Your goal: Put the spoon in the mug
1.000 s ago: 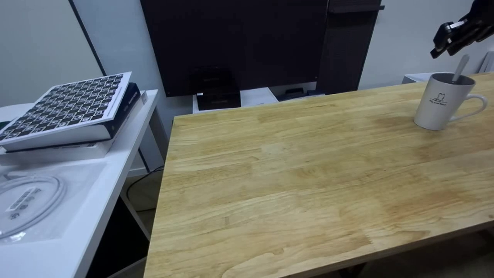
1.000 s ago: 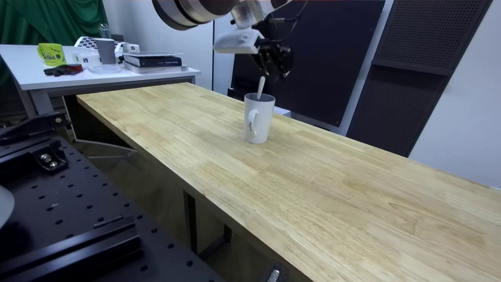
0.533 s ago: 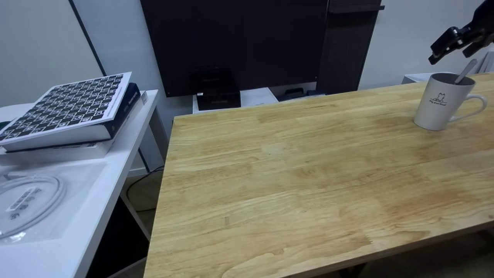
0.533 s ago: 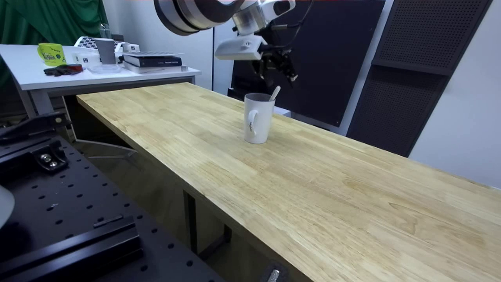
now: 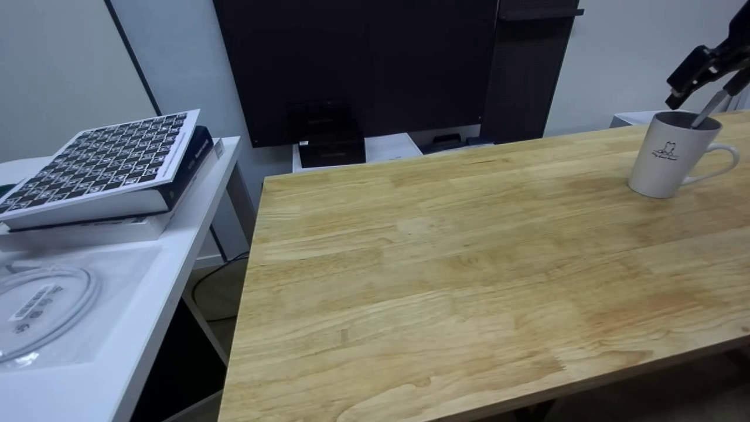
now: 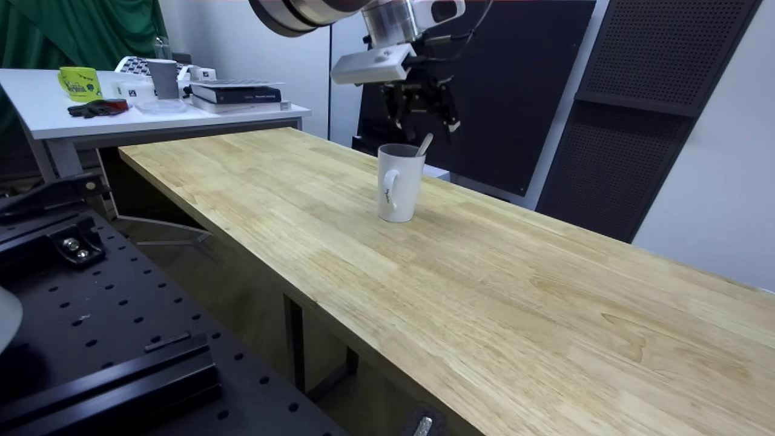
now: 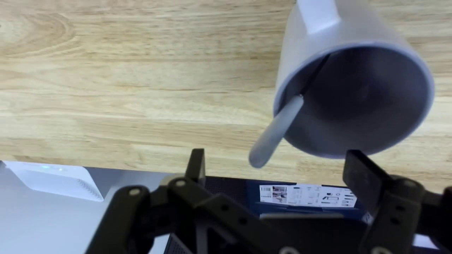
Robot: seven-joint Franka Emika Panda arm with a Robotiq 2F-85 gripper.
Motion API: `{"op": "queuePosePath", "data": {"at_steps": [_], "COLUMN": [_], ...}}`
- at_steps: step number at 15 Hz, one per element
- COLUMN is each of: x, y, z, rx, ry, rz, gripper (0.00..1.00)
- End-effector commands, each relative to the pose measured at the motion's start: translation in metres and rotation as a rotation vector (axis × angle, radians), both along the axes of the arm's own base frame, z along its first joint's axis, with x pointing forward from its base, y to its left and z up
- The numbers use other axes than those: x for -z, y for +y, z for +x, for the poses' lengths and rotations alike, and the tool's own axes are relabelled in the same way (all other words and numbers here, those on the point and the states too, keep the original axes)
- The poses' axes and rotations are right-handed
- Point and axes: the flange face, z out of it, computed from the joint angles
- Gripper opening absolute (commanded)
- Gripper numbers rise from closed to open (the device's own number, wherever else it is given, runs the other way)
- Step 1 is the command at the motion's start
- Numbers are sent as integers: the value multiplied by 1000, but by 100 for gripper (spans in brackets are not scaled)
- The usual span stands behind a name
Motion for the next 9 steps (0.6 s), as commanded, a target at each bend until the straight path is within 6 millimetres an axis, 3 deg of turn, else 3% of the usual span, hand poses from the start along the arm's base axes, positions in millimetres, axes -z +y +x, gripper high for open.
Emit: {"op": "queuePosePath", "data": {"at_steps": [1,9], "x": [-16,-35], "y": [-4,1], "z": [-1,-4], "rx": [-7,-84], "ry": [64,163], "rz": [18,59], "gripper": [100,100]}}
